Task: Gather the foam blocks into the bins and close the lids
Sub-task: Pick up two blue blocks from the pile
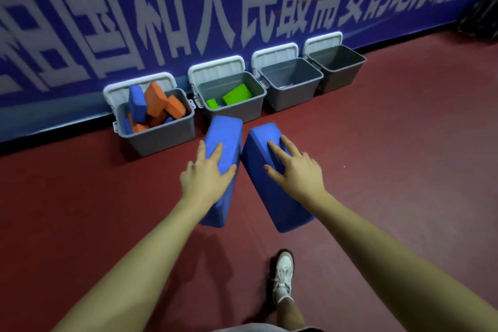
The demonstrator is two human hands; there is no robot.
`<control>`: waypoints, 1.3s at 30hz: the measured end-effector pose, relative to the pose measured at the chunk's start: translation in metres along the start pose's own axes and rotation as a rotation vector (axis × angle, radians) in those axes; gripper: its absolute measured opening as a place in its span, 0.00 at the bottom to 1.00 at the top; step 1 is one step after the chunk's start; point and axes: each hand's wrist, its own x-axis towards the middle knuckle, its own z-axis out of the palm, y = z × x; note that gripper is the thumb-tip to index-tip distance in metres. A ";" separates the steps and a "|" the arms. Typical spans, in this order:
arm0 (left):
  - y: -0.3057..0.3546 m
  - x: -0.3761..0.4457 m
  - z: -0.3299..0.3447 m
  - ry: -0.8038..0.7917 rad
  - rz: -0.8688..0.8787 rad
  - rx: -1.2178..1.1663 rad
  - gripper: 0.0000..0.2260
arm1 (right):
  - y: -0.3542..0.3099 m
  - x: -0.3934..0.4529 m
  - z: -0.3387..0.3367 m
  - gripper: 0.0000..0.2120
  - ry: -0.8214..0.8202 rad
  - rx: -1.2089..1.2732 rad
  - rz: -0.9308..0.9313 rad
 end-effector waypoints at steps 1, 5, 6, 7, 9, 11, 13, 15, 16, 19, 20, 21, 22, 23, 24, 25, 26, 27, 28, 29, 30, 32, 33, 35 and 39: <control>0.006 0.019 0.000 0.008 -0.014 -0.009 0.29 | 0.007 0.022 -0.001 0.28 -0.003 -0.003 -0.017; 0.037 0.094 -0.003 0.029 -0.075 -0.042 0.28 | 0.043 0.108 -0.009 0.28 -0.014 -0.007 -0.063; 0.046 0.113 -0.003 0.035 -0.083 -0.044 0.28 | 0.052 0.129 -0.011 0.28 -0.014 -0.009 -0.076; 0.055 0.131 -0.004 0.040 -0.089 -0.048 0.28 | 0.060 0.149 -0.013 0.28 -0.013 -0.011 -0.087; 0.070 0.166 -0.005 0.053 -0.107 -0.054 0.28 | 0.074 0.190 -0.014 0.28 -0.018 -0.013 -0.107; 0.080 0.198 -0.003 0.067 -0.127 -0.053 0.28 | 0.083 0.229 -0.013 0.27 -0.023 -0.007 -0.125; 0.086 0.227 0.000 0.077 -0.147 -0.047 0.28 | 0.088 0.266 -0.007 0.27 -0.034 0.001 -0.141; 0.086 0.258 0.003 0.080 -0.168 -0.040 0.28 | 0.090 0.304 0.000 0.27 -0.049 0.013 -0.150; 0.085 0.274 0.005 0.077 -0.179 -0.042 0.28 | 0.091 0.322 0.005 0.27 -0.053 0.015 -0.155; 0.077 0.330 0.013 0.069 -0.202 -0.057 0.27 | 0.089 0.379 0.023 0.27 -0.064 0.013 -0.183; 0.073 0.350 0.016 0.068 -0.205 -0.060 0.27 | 0.088 0.399 0.030 0.27 -0.070 0.012 -0.190; 0.068 0.371 0.018 0.067 -0.205 -0.062 0.27 | 0.086 0.420 0.036 0.27 -0.073 0.008 -0.195; 0.062 0.393 0.019 0.066 -0.204 -0.064 0.27 | 0.083 0.440 0.043 0.27 -0.076 0.003 -0.196; 0.056 0.416 0.020 0.064 -0.200 -0.064 0.27 | 0.078 0.462 0.049 0.27 -0.078 -0.003 -0.193; 0.049 0.438 0.021 0.061 -0.197 -0.066 0.27 | 0.073 0.483 0.056 0.27 -0.082 -0.010 -0.183; 0.043 0.462 0.021 0.058 -0.193 -0.070 0.28 | 0.068 0.505 0.062 0.27 -0.086 -0.016 -0.174; 0.036 0.485 0.020 0.055 -0.186 -0.072 0.28 | 0.062 0.526 0.068 0.27 -0.089 -0.020 -0.165; 0.030 0.508 0.020 0.053 -0.175 -0.068 0.28 | 0.055 0.547 0.073 0.27 -0.091 -0.023 -0.161; 0.024 0.531 0.018 0.051 -0.162 -0.062 0.28 | 0.049 0.569 0.079 0.27 -0.093 -0.025 -0.159; 0.018 0.553 0.016 0.047 -0.153 -0.053 0.28 | 0.043 0.590 0.083 0.27 -0.096 -0.027 -0.156; 0.012 0.574 0.014 0.044 -0.144 -0.039 0.27 | 0.037 0.611 0.088 0.27 -0.101 -0.027 -0.149; 0.004 0.615 0.011 0.030 -0.129 -0.014 0.27 | 0.028 0.648 0.095 0.27 -0.107 -0.026 -0.130; 0.000 0.634 0.009 0.019 -0.128 -0.019 0.27 | 0.026 0.665 0.100 0.27 -0.111 -0.028 -0.123; -0.008 0.672 0.008 0.008 -0.134 -0.042 0.27 | 0.026 0.698 0.109 0.27 -0.128 -0.012 -0.103; -0.019 0.748 0.013 0.018 -0.140 -0.062 0.27 | 0.045 0.772 0.126 0.27 -0.148 0.040 -0.040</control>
